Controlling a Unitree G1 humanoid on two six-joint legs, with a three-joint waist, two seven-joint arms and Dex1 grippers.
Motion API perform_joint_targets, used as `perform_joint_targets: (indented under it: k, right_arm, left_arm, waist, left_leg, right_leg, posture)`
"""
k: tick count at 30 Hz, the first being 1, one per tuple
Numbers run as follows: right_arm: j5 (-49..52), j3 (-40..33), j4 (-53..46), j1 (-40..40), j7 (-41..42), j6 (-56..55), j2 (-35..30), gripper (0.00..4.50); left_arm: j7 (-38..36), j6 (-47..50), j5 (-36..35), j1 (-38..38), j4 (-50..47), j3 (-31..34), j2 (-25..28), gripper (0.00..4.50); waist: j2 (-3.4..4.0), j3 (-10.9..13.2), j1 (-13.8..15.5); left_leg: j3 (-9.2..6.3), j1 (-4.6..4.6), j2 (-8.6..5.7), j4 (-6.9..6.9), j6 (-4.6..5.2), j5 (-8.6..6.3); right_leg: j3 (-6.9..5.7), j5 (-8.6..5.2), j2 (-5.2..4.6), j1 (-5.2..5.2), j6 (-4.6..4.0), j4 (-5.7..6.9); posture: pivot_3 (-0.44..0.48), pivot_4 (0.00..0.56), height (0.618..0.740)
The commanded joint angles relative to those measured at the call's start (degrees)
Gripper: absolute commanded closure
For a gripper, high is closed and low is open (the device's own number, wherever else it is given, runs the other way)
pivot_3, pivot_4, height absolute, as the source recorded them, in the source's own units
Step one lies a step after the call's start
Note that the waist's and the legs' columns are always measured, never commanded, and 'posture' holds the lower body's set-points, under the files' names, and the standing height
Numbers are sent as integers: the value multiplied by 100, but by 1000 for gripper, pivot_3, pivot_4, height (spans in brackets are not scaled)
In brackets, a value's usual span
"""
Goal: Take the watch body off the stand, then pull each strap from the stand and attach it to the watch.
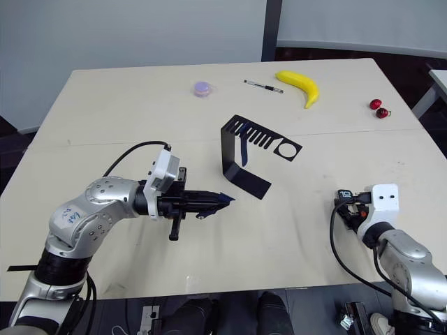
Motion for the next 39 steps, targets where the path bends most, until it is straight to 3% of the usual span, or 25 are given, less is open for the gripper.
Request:
perform_joint_targets:
  k: [1, 17, 21, 23, 26, 32, 36, 39]
  right_arm:
    - [-11, -133, 20, -58, -42, -20, -50, 1813]
    - [-218, -75, 294, -148, -254, -105, 37, 1813]
    - [-266, -33, 246, -148, -162, -195, -29, 3014]
    - [-215, -63, 68, -158, -84, -102, -142, 3014]
    - [563, -258, -853, -31, 810, 771, -981, 3014]
    - [2095, -366, -1796, 132, 2014, 2157, -2199, 3014]
    - [3302, -328, -1979, -358, 1908, 3167, -2282, 3014]
    - [4317, 45, -1823, -1079, 1339, 3942, -1890, 3014]
  left_arm:
    - [15, -41, -68, -102, -110, 98, -19, 4500]
    - [69, -77, -46, -129, -96, 99, -69, 4500]
    - [84, -100, -25, -97, -128, 105, -53, 4500]
    - [69, -128, 2, -85, -122, 121, -15, 4500]
    - [-56, -378, 219, 19, -272, 147, 238, 4500]
    - [-443, -1288, 896, 31, -244, -219, 533, 4500]
    - [-569, -1946, 1443, -31, -58, -491, 500, 4500]
    - [-666, -2590, 1957, -138, 118, -781, 435, 4500]
  waist:
    - [0, 0, -1]
    - [0, 0, -1]
    - [0, 0, 5]
    - [0, 0, 4]
    - [20, 1, 3]
    - [17, 2, 2]
    - [15, 3, 13]
    - [13, 4, 18]
  left_leg:
    - [0, 0, 0, 0, 0, 0]
    - [0, 0, -1, 4, 0, 0]
    - [0, 0, -2, 7, 0, 0]
    - [0, 0, -3, 8, 0, 0]
    - [1, -6, -6, 9, 0, 0]
    - [4, -5, 8, 4, 2, -1]
    - [4, -6, 10, 9, 5, -3]
    - [2, -9, 10, 8, 6, -4]
  right_leg:
    - [0, 0, 0, 0, 0, 0]
    - [0, 0, 0, 1, 0, 1]
    - [0, 0, -2, 1, 0, 1]
    - [0, 0, -2, 1, 0, 2]
    - [1, 0, -6, -2, 0, 2]
    - [-2, 0, 7, 1, 0, -15]
    - [-5, 0, 4, 9, 0, -29]
    - [-8, 0, 1, 9, 0, -34]
  posture:
    - [0, 150, 740]
    - [0, 150, 740]
    - [0, 150, 740]
    - [0, 150, 740]
    - [0, 150, 740]
    - [0, 150, 740]
    - [0, 150, 740]
    - [0, 150, 740]
